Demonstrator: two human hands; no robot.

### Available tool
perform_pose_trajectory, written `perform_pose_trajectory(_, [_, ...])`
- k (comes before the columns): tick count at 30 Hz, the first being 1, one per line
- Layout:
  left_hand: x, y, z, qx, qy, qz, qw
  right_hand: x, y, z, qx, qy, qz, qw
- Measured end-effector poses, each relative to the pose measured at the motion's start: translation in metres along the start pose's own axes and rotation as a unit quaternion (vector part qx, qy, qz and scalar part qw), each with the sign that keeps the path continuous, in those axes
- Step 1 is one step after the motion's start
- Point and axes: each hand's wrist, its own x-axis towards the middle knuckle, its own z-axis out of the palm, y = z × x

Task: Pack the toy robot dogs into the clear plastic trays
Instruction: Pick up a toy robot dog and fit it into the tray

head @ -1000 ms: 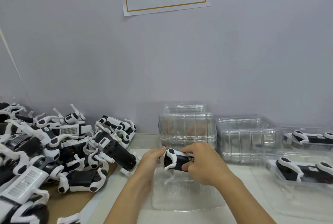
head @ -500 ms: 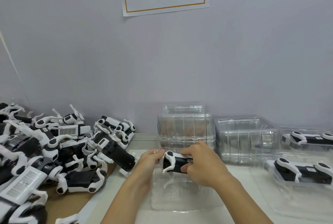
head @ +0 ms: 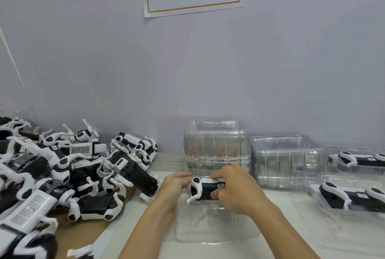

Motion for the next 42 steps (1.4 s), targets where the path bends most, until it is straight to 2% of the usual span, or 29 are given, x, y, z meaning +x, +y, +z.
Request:
perform_pose_trajectory(4, [-0.001,0.002,-0.001,-0.026,-0.033,-0.011,0.999,0.000,0.000,0.000,0.011,0.001,0.005,1.000])
perform_pose_trajectory(11, [0.001,0.003,-0.001,0.008,-0.042,0.008,0.999,0.000,0.000,-0.001,0.017,-0.005,0.014,1.000])
perform_pose_trajectory(18, [0.006,0.003,0.003,0.071,0.050,0.004,0.996,-0.001,-0.002,0.001,-0.010,-0.008,0.010,1.000])
perform_pose_trajectory(20, [0.005,0.004,0.003,0.076,0.054,0.002,0.996,-0.001,-0.002,0.000,-0.008,-0.010,0.012,1.000])
perform_pose_trajectory(23, [0.001,0.006,0.001,0.086,0.031,0.009,0.996,0.000,-0.002,0.001,-0.010,-0.013,0.019,1.000])
perform_pose_trajectory(26, [-0.007,0.010,-0.002,0.125,-0.014,0.059,0.990,0.001,-0.002,0.001,0.000,-0.013,0.026,1.000])
perform_pose_trajectory(29, [-0.012,0.018,-0.008,0.173,-0.063,0.126,0.975,0.001,-0.001,0.001,0.002,-0.015,0.028,0.999])
perform_pose_trajectory(33, [-0.021,0.026,-0.016,0.245,-0.165,0.131,0.946,0.001,-0.001,0.000,0.004,-0.020,0.026,0.999])
perform_pose_trajectory(42, [-0.025,0.026,-0.019,0.314,-0.165,0.133,0.925,-0.001,-0.001,0.001,-0.002,-0.010,0.029,1.000])
